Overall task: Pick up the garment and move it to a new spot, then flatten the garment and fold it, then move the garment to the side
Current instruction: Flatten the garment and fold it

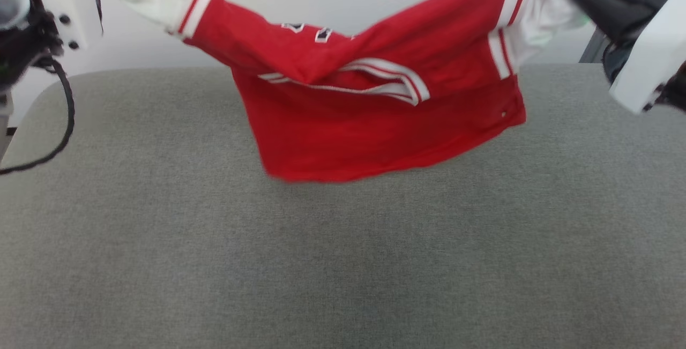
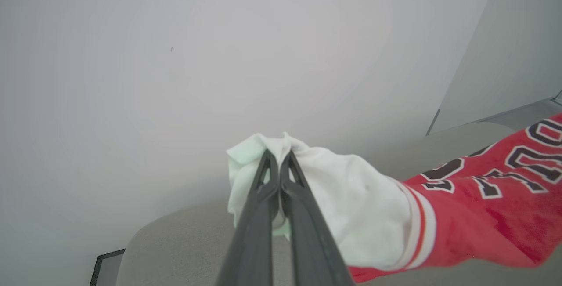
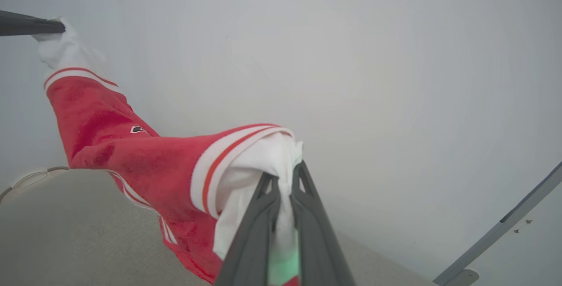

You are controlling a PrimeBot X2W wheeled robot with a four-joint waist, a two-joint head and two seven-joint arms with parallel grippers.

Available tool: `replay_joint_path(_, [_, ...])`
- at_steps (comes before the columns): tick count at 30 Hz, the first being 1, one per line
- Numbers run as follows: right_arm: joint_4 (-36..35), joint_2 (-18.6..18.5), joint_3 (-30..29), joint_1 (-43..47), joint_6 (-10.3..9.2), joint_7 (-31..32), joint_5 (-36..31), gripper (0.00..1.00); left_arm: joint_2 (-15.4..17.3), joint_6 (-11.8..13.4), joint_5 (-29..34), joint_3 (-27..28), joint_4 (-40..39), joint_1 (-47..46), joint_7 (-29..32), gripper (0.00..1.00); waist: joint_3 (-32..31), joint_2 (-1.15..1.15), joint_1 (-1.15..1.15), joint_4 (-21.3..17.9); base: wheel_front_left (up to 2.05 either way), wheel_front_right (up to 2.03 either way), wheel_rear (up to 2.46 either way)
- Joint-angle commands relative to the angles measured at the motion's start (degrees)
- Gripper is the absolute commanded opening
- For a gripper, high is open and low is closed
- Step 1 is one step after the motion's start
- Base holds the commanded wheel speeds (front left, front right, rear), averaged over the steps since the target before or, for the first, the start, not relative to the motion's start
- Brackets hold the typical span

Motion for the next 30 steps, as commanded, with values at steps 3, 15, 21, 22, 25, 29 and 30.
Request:
replay_joint_path(3, [0.87,-0.31,0.71,-2.94,-0.02,-1.27,-0.93,0.0,-0.51,-0.65,1.35,-0.28,1.08,-2.92,-1.34,0.0,-0.21,0.0,0.0,-0.64,0.0,0.0,0.0])
replay_joint_path(15, [15.02,2.49,2.56,-13.39,-0.02,-13.67,-8.73,0.0,-4.78,-2.4,7.62,-2.32,10.96,-12.25,-14.53,0.0,7.21,0.0,0.0,-1.54,0.0,0.0,0.0])
replay_joint_path(21, [24.51,5.37,2.82,-19.43,-0.02,-24.54,-15.36,0.0,-6.98,-2.11,12.36,-3.04,17.64,-17.99,-25.26,0.0,11.49,0.0,0.0,-1.59,0.0,0.0,0.0])
replay_joint_path(22, [26.25,6.12,2.62,-20.79,-0.02,-27.08,-16.54,0.0,-7.08,-2.12,13.75,-3.43,18.71,-19.47,-27.84,0.0,12.28,0.0,0.0,-1.6,0.0,0.0,0.0])
replay_joint_path(25, [31.34,7.95,1.95,-24.15,-0.02,-34.64,-20.53,0.0,-7.66,-1.72,17.06,-4.2,21.7,-22.84,-34.95,0.0,14.06,0.0,0.0,-1.43,0.0,0.0,0.0])
replay_joint_path(29, [36.85,9.83,3.4,-26.74,-0.02,-40.9,-23.87,0.0,-8.13,-1.13,19.91,-4.76,24.12,-25.59,-44.67,0.0,15.52,0.0,0.0,-0.95,0.0,0.0,0.0])
replay_joint_path(30, [38.12,9.73,4.13,-27.02,-0.02,-41.6,-24.48,0.0,-8.39,-1.26,19.88,-4.74,24.89,-25.49,-46.37,0.0,15.68,0.0,0.0,-0.78,0.0,0.0,0.0])
